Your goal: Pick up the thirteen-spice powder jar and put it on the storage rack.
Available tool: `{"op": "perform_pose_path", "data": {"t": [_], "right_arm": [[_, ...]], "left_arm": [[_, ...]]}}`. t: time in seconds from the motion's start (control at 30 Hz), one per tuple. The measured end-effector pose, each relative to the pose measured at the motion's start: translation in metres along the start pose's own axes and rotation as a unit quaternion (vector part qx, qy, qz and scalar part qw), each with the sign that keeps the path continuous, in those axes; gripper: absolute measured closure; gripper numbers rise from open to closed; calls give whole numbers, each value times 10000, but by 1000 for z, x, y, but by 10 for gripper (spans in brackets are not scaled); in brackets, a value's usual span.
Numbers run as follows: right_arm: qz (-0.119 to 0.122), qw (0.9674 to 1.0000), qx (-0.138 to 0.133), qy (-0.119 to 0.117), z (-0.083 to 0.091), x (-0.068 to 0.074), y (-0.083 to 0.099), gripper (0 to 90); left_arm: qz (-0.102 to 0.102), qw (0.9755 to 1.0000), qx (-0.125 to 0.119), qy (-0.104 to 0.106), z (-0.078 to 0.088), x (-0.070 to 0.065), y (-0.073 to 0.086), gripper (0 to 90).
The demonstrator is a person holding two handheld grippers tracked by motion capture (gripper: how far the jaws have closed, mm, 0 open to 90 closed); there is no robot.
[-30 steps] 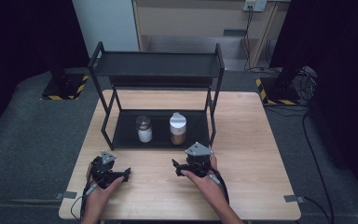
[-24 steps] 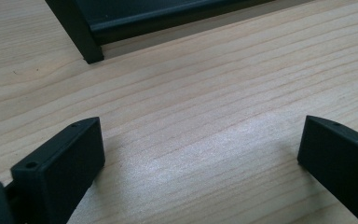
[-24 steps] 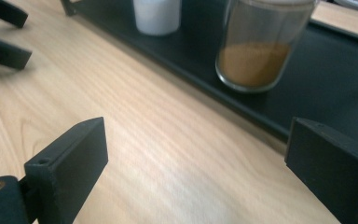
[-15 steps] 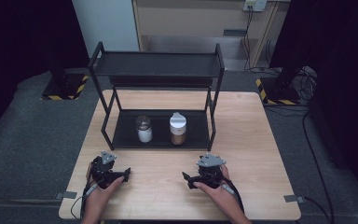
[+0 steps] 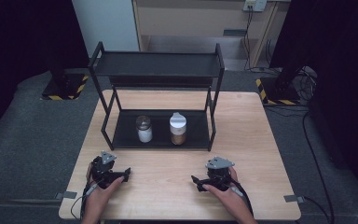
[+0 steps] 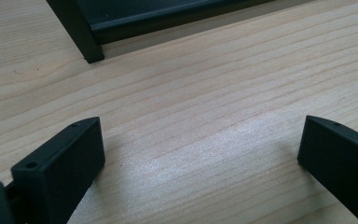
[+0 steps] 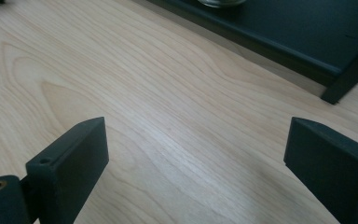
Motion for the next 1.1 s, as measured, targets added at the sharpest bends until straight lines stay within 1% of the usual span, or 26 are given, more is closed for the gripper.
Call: {"op": "perform_pose_path", "data": {"t": [0.17, 0.23, 0.37, 0.43, 0.63, 1.1], "right_arm": [[-60, 9998, 184, -10, -1, -1, 2, 66], [-66, 9998, 184, -11, -1, -1, 2, 66], [-76, 9993, 377, -11, -2, -2, -1, 60], [-122, 9988, 481, 6, -4, -3, -3, 61], [-79, 9986, 522, 76, -4, -2, -4, 54], [-62, 9985, 535, 51, -5, -2, -4, 43]], "left_arm": [[0, 10000, -1, 0, 0, 0, 0, 0], [0, 10000, 0, 0, 0, 0, 0, 0], [0, 10000, -1, 0, 0, 0, 0, 0], [0, 10000, 0, -1, 0, 0, 0, 0], [0, 10000, 0, -1, 0, 0, 0, 0], [1, 10000, -2, -2, 0, 0, 0, 0]]}}
Point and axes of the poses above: each handheld gripper's, and its own axes: z roughly backward along the jaws, y roughly out of its underside, x roughly to its left, the point moved 6 cm from there along -z, roughly forward along the jaws, and after that the axes turned 8 degrees about x, right-handed, at the moved point
